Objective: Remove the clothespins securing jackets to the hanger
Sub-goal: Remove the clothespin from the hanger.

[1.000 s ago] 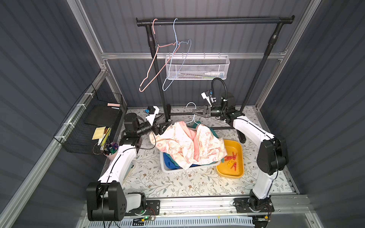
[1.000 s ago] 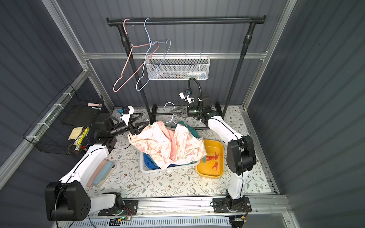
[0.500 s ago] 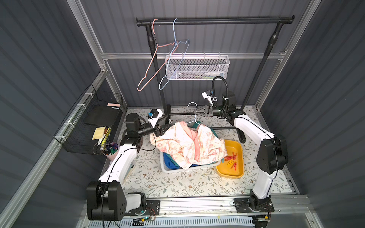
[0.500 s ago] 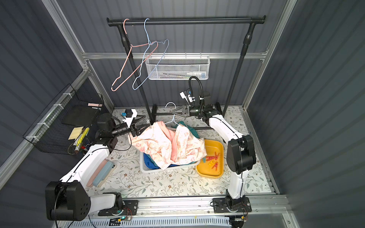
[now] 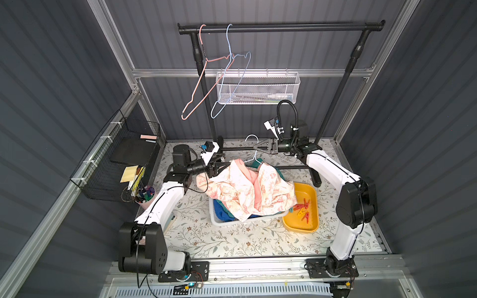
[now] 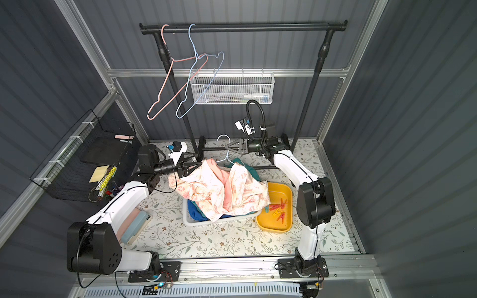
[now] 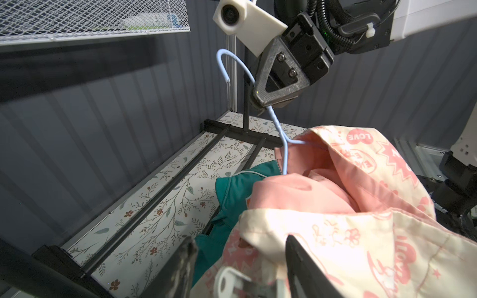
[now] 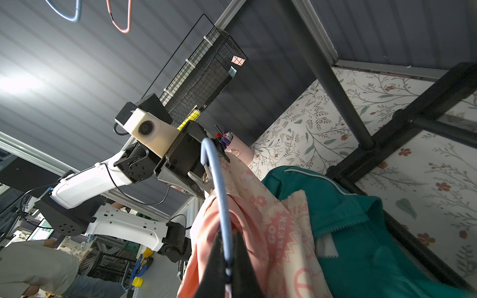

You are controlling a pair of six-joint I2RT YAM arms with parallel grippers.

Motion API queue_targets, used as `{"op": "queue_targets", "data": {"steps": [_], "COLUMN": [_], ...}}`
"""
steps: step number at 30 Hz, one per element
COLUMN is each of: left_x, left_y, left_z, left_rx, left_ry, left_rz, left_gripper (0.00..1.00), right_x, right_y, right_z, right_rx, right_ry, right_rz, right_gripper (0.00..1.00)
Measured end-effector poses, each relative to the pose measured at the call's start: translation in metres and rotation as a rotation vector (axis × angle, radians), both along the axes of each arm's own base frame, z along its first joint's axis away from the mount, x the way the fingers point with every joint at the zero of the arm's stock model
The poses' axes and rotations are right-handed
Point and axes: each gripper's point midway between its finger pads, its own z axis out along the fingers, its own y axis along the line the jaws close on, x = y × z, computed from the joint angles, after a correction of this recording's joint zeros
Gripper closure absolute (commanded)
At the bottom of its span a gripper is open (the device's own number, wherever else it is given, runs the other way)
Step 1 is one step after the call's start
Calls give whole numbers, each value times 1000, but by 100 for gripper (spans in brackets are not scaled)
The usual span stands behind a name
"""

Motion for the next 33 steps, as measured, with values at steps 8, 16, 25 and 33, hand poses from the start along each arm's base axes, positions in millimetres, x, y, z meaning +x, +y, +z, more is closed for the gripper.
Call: {"op": "queue_targets", "data": {"steps": [8,16,25,33], "left_x": [0,1,5,4], "left_y": [-2,-10,-8,-8], "left_z": [9,12,7,5], "left_rx": [-14,-7,-13,-21], "left_ry": [16,52,118,150], "left_rz": [-6,12,63,71], "left_gripper": [48,52,54,61], "right_x": [-2,-3,-4,-6], "right_y": [-1,-2,-2,-3], "right_z": [-5,-7,-7,-4], "right_rx": [-21,-31,-37,-39], "right_ry": [-6,-5,-9,-15], "right_rz": [-1,-2,0,3], "right_gripper": [100,100,100,100]}}
